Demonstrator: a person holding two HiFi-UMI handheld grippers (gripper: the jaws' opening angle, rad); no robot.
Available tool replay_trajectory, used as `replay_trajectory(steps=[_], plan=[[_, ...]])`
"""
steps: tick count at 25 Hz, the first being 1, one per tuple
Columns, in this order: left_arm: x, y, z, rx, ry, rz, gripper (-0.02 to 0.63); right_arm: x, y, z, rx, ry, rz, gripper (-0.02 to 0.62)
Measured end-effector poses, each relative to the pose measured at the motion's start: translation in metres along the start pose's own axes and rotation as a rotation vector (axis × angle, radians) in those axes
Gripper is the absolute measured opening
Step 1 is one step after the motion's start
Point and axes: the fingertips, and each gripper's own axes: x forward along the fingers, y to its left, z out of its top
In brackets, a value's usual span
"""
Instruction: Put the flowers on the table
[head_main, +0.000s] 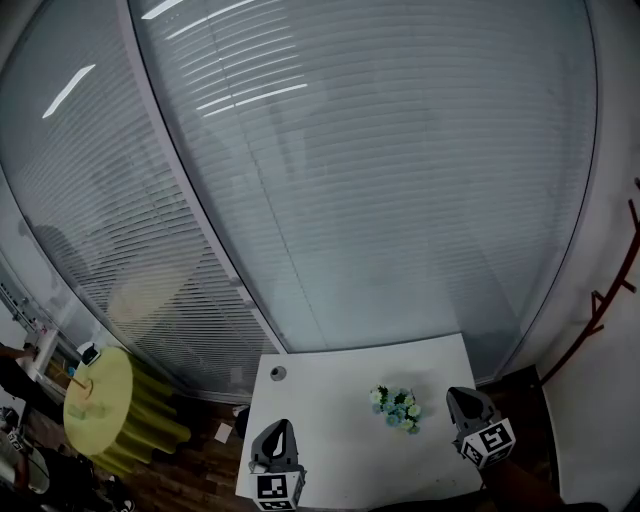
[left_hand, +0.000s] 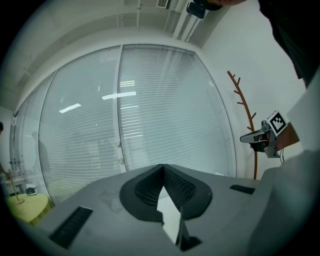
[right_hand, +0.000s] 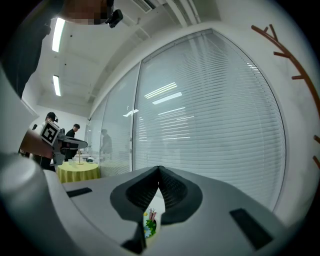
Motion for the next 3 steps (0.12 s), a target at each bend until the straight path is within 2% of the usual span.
replay_trajectory(steps=[3], plan=[[0.0009,-0.0017,0.0012,-0.001,-0.002,-0.004,0.003,0.0002,0.0013,0.0013,-0.008,0.009,0.001,0.017]])
